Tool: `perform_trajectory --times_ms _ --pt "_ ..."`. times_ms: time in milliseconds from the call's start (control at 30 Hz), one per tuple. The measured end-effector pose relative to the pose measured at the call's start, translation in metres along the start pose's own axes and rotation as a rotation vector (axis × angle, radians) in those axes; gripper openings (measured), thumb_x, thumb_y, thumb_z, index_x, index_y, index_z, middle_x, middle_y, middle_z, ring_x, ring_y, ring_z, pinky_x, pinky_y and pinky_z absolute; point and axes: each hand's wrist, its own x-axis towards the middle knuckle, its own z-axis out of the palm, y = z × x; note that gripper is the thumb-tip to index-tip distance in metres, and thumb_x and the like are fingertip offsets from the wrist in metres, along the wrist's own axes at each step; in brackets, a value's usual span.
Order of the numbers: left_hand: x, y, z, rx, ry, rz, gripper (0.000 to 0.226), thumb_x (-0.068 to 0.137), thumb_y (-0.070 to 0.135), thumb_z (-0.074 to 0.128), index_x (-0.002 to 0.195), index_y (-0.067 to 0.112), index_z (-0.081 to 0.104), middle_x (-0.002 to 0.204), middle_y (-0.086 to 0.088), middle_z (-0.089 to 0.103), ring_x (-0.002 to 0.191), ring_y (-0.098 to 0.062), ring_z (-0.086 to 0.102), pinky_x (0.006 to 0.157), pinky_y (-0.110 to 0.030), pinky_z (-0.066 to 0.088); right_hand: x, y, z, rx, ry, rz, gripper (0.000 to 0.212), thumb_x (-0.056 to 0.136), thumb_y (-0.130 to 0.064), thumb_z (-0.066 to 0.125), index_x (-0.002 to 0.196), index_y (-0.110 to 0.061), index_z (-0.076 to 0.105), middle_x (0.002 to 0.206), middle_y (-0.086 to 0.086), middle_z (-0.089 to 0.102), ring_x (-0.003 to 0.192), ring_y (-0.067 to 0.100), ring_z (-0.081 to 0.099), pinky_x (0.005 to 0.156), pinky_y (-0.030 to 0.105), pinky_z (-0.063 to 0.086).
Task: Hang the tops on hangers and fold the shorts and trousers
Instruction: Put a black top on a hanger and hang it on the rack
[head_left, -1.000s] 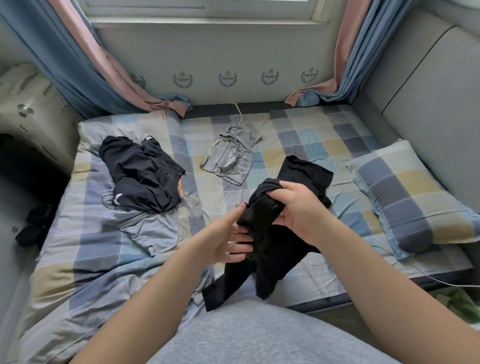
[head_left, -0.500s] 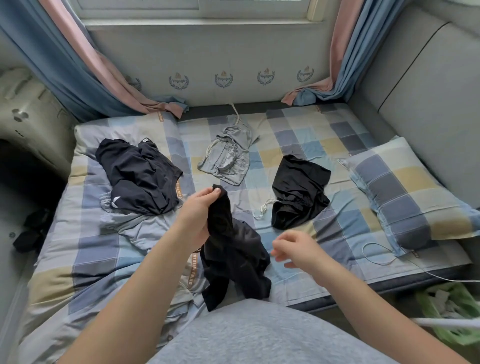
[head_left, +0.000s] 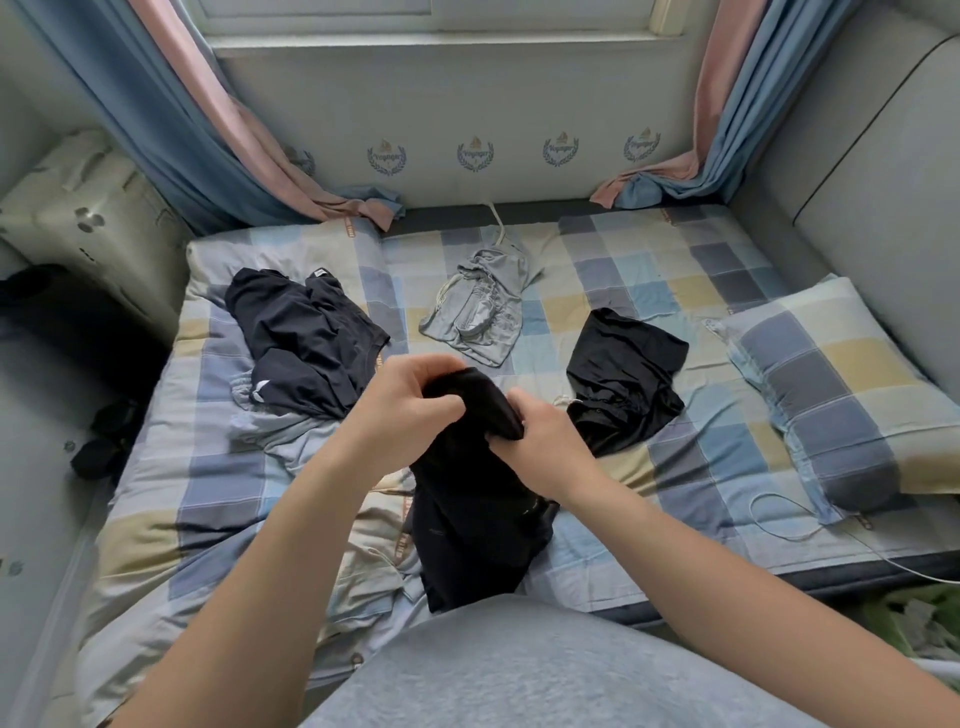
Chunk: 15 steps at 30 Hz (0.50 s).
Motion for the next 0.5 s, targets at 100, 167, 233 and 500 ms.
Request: perform_trajectory --times_ms 100,167,233,500 --pt "0.001 -0.015 -0.008 0.273 0.187 0.102 0.039 0.073 -0.009 0.052 0.082 0.024 0.071 0.078 0.01 0.067 0.079 -0.011 0.063 0.071 -0.029 0.049 0.001 0.02 -0.002 -0.204 0.059 0.085 0.023 0.087 -0.023 0.061 0.078 -0.023 0.04 0.068 -0.001 0.052 0.067 0.027 0.049 0.056 0.038 0.036" --pt "0.003 -0.025 -0.006 0.414 0.289 0.152 0.038 0.072 -0.011 0.053 0.081 0.022 0.069 0.08 0.013 0.06 0.079 -0.007 0.058 0.07 -0.025 0.043 0.001 0.034 -0.005 -0.306 0.079 0.117 0.012 0.088 -0.021 0.057 0.09 -0.025 0.046 0.075 0.002 0.058 0.072 0.032 0.055 0.059 0.038 0.041" --pt "0.006 -0.035 -0.002 0.491 0.374 0.146 0.036 0.07 -0.011 0.052 0.081 0.02 0.068 0.082 0.006 0.053 0.076 -0.015 0.053 0.069 -0.03 0.043 0.001 0.047 -0.011 -0.391 0.121 0.133 0.015 0.087 -0.017 0.056 0.098 -0.026 0.05 0.086 0.003 0.06 0.08 0.036 0.058 0.064 0.038 0.045" --pt "0.032 -0.073 -0.005 0.65 0.351 0.008 0.04 0.072 -0.013 0.049 0.096 0.012 0.069 0.099 -0.006 0.052 0.096 -0.031 0.051 0.081 -0.04 0.046 -0.024 0.102 -0.068 -0.326 0.291 0.3 0.028 0.078 0.007 0.052 0.084 -0.019 0.06 0.092 -0.003 0.052 0.085 0.025 0.056 0.065 0.032 0.041"
